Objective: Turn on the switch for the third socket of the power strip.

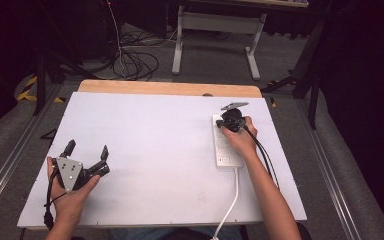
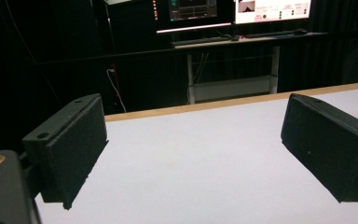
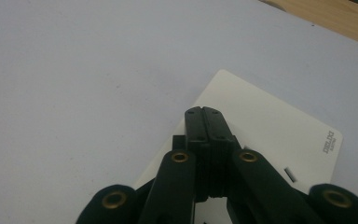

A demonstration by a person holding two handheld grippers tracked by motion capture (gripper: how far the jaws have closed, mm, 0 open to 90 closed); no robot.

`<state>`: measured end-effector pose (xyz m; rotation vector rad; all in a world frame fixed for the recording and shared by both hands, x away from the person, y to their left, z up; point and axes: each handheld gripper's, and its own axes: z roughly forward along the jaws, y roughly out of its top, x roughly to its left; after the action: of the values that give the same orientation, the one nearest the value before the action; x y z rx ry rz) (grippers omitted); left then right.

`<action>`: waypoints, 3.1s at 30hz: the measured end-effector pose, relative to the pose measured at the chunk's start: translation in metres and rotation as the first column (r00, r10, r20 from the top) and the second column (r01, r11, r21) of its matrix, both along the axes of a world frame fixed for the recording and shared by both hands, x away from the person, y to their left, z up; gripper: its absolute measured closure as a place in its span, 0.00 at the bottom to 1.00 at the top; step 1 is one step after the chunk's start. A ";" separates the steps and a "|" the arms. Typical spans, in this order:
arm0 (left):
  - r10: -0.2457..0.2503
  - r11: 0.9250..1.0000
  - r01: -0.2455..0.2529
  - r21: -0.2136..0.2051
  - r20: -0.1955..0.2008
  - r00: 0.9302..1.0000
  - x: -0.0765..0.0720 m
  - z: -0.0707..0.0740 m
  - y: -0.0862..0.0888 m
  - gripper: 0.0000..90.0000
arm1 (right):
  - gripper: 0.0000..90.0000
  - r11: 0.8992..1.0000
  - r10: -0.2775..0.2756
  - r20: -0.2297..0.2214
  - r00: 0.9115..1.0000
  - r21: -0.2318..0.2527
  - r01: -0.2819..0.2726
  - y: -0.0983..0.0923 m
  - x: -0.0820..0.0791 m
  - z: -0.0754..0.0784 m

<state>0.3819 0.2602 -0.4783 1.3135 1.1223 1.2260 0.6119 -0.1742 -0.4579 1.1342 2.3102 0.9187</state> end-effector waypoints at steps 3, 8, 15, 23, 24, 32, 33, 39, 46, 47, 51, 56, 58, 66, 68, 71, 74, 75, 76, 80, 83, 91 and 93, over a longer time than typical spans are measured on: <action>0.000 1.000 0.000 -0.001 -0.002 1.000 0.000 0.000 0.000 0.08 | 1.00 1.000 0.000 0.002 1.000 0.000 0.000 0.000 0.000 0.000; -0.002 1.000 0.002 -0.002 -0.002 1.000 0.000 0.000 0.000 0.08 | 1.00 1.000 -0.001 0.004 1.000 -0.004 0.001 0.000 0.000 0.000; -0.004 1.000 0.004 -0.001 -0.002 1.000 0.000 0.000 -0.001 0.08 | 1.00 1.000 -0.005 0.007 1.000 -0.006 0.005 0.001 -0.001 0.000; -0.004 1.000 0.004 0.003 -0.001 1.000 0.000 0.000 -0.001 0.08 | 1.00 1.000 -0.006 0.008 1.000 -0.005 0.006 0.001 -0.001 0.000; -0.004 1.000 0.004 0.004 -0.002 1.000 0.000 0.000 -0.001 0.08 | 1.00 1.000 -0.005 0.008 1.000 -0.003 0.005 0.001 -0.001 0.000; -0.004 1.000 0.004 0.004 -0.001 1.000 0.000 0.000 -0.001 0.09 | 1.00 1.000 -0.011 0.014 1.000 -0.011 0.011 0.001 -0.002 0.000; -0.004 1.000 0.004 0.004 -0.002 1.000 0.000 0.000 -0.001 0.09 | 1.00 1.000 -0.011 0.014 1.000 -0.011 0.011 0.001 -0.002 -0.001; -0.003 1.000 0.003 -0.002 -0.003 1.000 0.000 0.000 0.000 0.09 | 1.00 1.000 -0.018 0.031 0.999 -0.003 0.018 0.001 -0.002 -0.002; -0.003 1.000 0.003 -0.002 -0.002 1.000 0.000 0.000 0.000 0.09 | 1.00 0.999 -0.031 0.033 0.999 0.025 0.030 -0.005 -0.003 0.001; -0.003 1.000 0.003 -0.004 -0.002 1.000 0.000 0.000 0.000 0.09 | 1.00 0.999 -0.032 0.034 0.999 0.037 0.031 -0.007 -0.003 0.002; -0.003 1.000 0.003 -0.001 -0.005 1.000 0.000 0.000 0.000 0.09 | 0.93 0.998 -0.041 0.050 0.998 0.053 0.039 -0.011 -0.004 0.006; -0.003 1.000 0.003 -0.001 -0.005 1.000 0.000 -0.001 -0.001 0.09 | 0.91 0.997 -0.043 0.065 0.997 0.072 0.038 -0.014 -0.006 0.010; -0.001 1.000 0.001 -0.004 -0.008 1.000 0.000 -0.001 0.000 0.09 | 0.88 0.996 -0.046 0.080 0.996 0.086 0.039 -0.015 -0.008 0.013; -0.002 1.000 0.002 0.000 -0.006 1.000 0.001 -0.001 0.000 0.09 | 0.79 0.994 -0.032 0.134 0.990 0.110 0.018 -0.023 -0.023 0.023; -0.002 1.000 0.002 0.001 -0.009 1.000 0.001 -0.001 -0.001 0.09 | 0.79 0.994 -0.026 0.143 0.989 0.112 0.010 -0.025 -0.024 0.024; -0.003 1.000 0.003 0.001 -0.012 1.000 0.001 -0.001 -0.002 0.09 | 0.78 0.992 -0.035 0.158 0.987 0.125 0.015 -0.027 -0.028 0.028; -0.004 1.000 0.004 0.003 -0.011 1.000 0.002 -0.002 -0.002 0.09 | 0.79 0.992 -0.027 0.174 0.984 0.127 0.005 -0.029 -0.030 0.031; -0.004 1.000 0.004 0.005 -0.012 1.000 0.001 -0.002 -0.002 0.09 | 0.79 0.991 -0.027 0.179 0.983 0.131 0.003 -0.029 -0.031 0.031; -0.003 1.000 0.003 0.004 -0.012 1.000 0.001 -0.002 -0.002 0.09 | 0.78 0.991 -0.026 0.183 0.983 0.133 0.001 -0.030 -0.032 0.032; -0.005 1.000 0.005 0.000 -0.009 1.000 0.002 -0.002 -0.002 0.09 | 0.71 0.989 -0.022 0.202 0.979 0.147 -0.008 -0.032 -0.036 0.034; -0.007 1.000 0.007 0.004 -0.010 1.000 0.003 -0.002 -0.002 0.09 | 0.70 0.988 -0.017 0.221 0.975 0.156 -0.018 -0.035 -0.041 0.036; -0.014 1.000 0.014 0.007 -0.014 1.000 0.004 -0.001 -0.004 0.09 | 0.63 0.979 -0.017 0.276 0.961 0.200 -0.040 -0.045 -0.055 0.041; -0.016 1.000 0.016 0.007 -0.011 1.000 0.005 -0.002 -0.005 0.09 | 0.62 0.978 -0.020 0.282 0.959 0.205 -0.040 -0.047 -0.056 0.040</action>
<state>0.3865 0.2555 -0.4799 1.3334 1.1138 1.2139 0.5557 -0.2211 -0.4175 0.9961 2.0262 1.2641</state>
